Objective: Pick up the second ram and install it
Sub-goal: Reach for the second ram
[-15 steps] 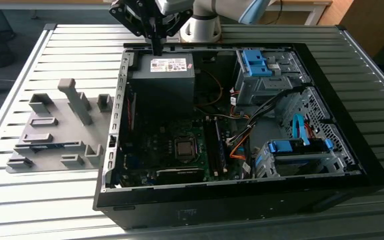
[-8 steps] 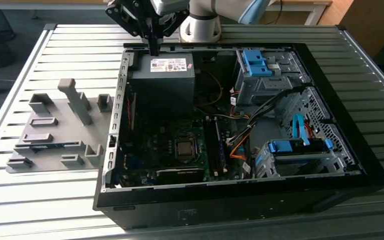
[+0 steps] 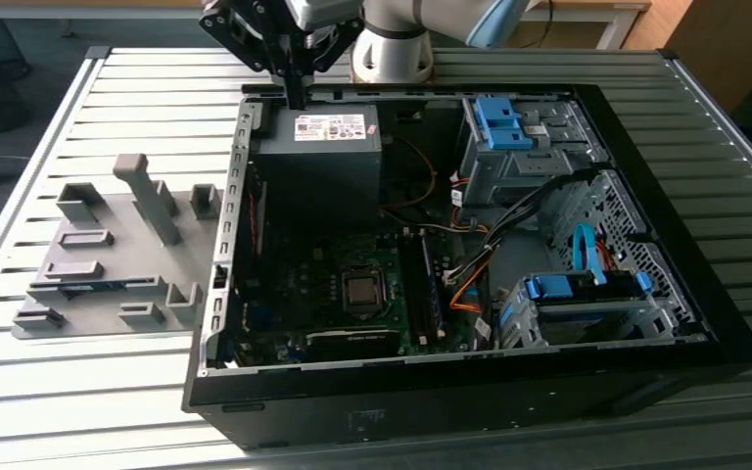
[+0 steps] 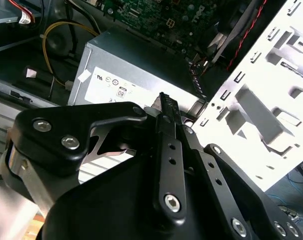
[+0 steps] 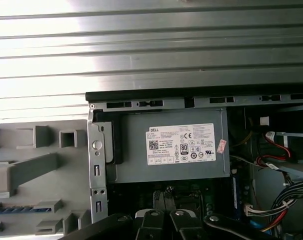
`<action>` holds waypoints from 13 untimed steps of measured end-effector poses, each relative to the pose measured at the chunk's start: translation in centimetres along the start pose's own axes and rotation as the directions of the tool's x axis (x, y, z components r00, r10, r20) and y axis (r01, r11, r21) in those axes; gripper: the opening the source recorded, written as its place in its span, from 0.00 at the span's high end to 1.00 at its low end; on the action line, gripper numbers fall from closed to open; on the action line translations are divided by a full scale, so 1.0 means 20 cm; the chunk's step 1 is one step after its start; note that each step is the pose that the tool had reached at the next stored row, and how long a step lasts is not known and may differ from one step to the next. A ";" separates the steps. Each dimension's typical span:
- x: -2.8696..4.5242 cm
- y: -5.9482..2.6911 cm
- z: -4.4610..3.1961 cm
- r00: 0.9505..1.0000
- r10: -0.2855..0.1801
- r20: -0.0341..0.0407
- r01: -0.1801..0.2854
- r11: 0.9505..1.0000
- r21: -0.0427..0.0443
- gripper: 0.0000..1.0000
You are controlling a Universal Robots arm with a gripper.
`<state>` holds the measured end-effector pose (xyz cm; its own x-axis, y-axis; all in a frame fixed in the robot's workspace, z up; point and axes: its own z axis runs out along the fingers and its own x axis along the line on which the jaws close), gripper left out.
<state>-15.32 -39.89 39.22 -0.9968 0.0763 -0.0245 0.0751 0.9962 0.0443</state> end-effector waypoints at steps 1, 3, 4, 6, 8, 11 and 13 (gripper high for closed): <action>0.003 0.000 0.000 1.000 0.000 0.000 0.000 1.000 0.000 0.89; 0.010 -0.001 0.000 1.000 0.000 0.000 0.000 1.000 0.000 0.89; 0.014 -0.001 0.000 1.000 0.000 0.000 0.000 1.000 0.000 0.89; 0.020 -0.001 0.000 1.000 0.000 0.000 0.000 1.000 0.000 0.89; 0.026 -0.002 0.000 1.000 0.000 0.000 0.000 1.000 0.000 0.89; 0.036 -0.003 0.000 1.000 0.000 0.000 0.000 1.000 0.000 0.89; 0.043 -0.003 0.000 1.000 0.000 0.000 0.000 1.000 0.000 0.89</action>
<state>-16.19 -39.89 39.19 -0.9968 0.0762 -0.0245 0.0751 0.9962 0.0444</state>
